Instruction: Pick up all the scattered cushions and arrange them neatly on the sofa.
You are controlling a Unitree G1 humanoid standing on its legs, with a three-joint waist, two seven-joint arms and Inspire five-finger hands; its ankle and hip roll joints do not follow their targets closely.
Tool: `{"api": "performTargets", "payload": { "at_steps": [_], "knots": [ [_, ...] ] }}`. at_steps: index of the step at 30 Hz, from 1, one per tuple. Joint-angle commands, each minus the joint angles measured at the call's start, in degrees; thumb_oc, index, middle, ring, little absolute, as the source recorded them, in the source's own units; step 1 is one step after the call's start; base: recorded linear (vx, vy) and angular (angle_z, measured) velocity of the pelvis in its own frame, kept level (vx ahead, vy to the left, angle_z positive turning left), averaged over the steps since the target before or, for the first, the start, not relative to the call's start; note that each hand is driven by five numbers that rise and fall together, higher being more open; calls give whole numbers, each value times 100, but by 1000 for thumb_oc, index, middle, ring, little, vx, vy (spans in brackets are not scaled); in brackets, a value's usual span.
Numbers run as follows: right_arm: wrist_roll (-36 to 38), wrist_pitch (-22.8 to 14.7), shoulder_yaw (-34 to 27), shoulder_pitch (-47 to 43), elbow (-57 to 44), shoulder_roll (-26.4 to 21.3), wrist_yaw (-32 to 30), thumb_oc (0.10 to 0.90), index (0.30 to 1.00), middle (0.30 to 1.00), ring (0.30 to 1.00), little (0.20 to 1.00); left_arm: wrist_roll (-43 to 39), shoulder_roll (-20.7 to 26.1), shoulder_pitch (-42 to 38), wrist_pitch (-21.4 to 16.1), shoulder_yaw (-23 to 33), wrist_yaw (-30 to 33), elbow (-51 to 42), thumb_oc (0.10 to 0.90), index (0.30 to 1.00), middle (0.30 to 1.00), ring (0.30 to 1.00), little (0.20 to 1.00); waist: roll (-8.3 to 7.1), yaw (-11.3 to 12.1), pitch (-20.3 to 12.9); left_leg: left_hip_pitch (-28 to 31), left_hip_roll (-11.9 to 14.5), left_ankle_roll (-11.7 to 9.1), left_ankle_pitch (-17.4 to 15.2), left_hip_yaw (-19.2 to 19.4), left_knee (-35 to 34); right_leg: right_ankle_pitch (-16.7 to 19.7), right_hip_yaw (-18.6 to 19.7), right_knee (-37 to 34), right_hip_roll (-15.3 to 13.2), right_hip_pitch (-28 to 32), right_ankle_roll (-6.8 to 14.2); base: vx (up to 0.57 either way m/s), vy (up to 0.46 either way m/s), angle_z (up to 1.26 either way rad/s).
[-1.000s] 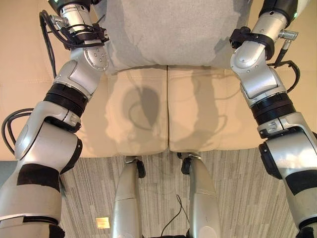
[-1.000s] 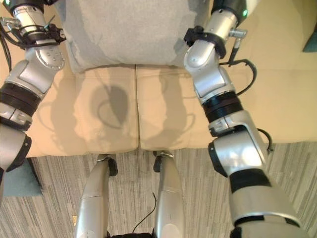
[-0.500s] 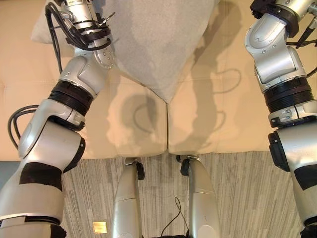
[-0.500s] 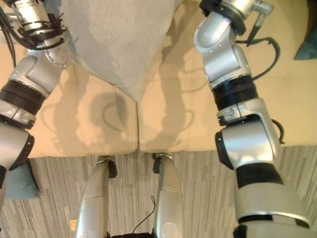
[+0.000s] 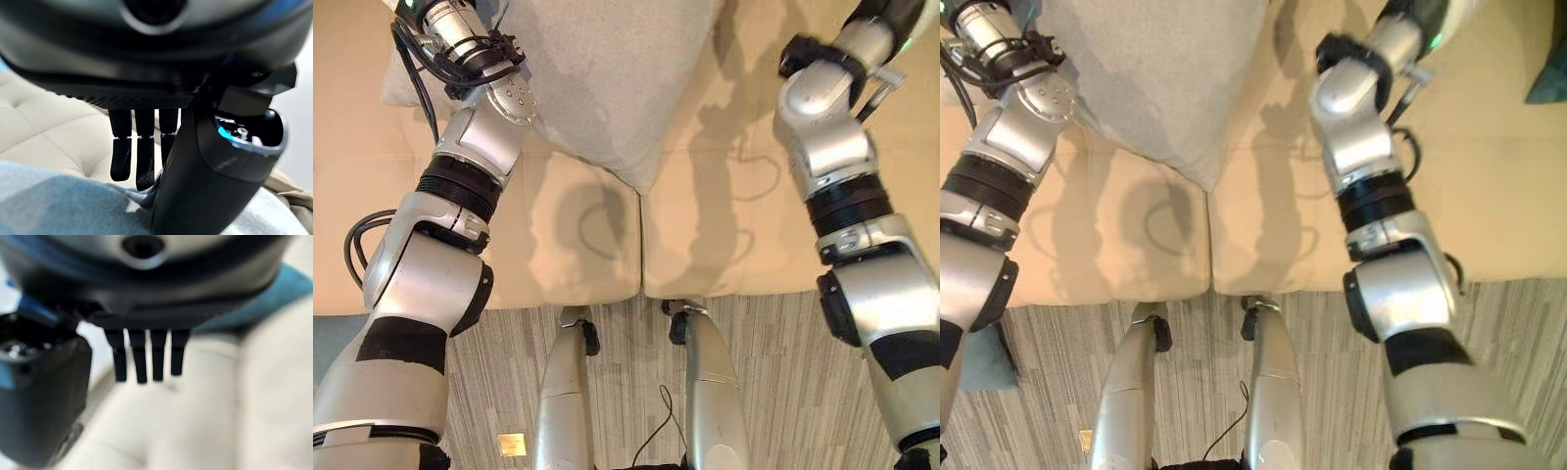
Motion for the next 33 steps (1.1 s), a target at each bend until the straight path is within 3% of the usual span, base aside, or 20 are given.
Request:
{"api": "performTargets", "payload": {
  "at_steps": [1,5,9,13,17,18,20,33],
  "knots": [
    [518,-842,168,180,-193,76,683,800,900,900,900,900,169,-19,-359,-241,161,-172,-383,400,300,300,300,300,273,-39,-378,4,214,-311,-1104,-202,260,-363,202,-527,61,446,295,0,0,0],
    [1695,-1389,528,579,-578,314,1925,800,900,900,900,900,322,14,-315,-261,120,-452,-623,400,300,300,300,300,263,-41,-343,65,233,-334,-1092,-139,255,-338,213,-534,59,477,284,0,0,0],
    [2044,-1458,786,649,-719,304,2455,800,900,900,900,900,401,70,-301,-293,61,-609,-720,400,300,300,300,300,251,-29,-353,87,240,-345,-1085,-121,255,-325,227,-533,60,486,282,0,0,0],
    [3014,-1634,1196,666,-998,402,3672,800,900,900,900,900,392,35,-232,-452,10,-849,-847,400,300,300,300,300,260,12,-356,126,265,-377,-1073,-84,263,-322,212,-530,36,510,278,0,0,0],
    [3170,-1670,1360,576,-1019,496,4010,800,900,900,900,900,427,6,-243,-526,-45,-947,-826,400,300,300,300,300,265,40,-352,139,280,-396,-1052,-72,259,-322,208,-516,23,514,282,0,0,0],
    [3159,-1655,1426,530,-979,519,4047,621,632,632,632,632,412,-6,-261,-554,-82,-979,-802,400,300,300,300,300,267,44,-354,148,284,-400,-1050,-60,255,-316,204,-524,19,523,283,0,0,0],
    [3040,-1613,1524,433,-814,531,3981,400,300,300,300,300,376,-35,-294,-611,-153,-1049,-763,400,300,300,300,300,270,57,-346,150,284,-406,-1043,-49,257,-302,197,-528,13,524,288,0,0,0],
    [1778,-1324,1477,189,-568,408,3184,400,300,300,300,300,324,-166,-175,-715,-100,-1120,-1027,400,300,300,300,300,303,66,-281,161,283,-384,-1041,-8,226,-283,198,-551,-1,526,298,0,0,0]
  ]
}}
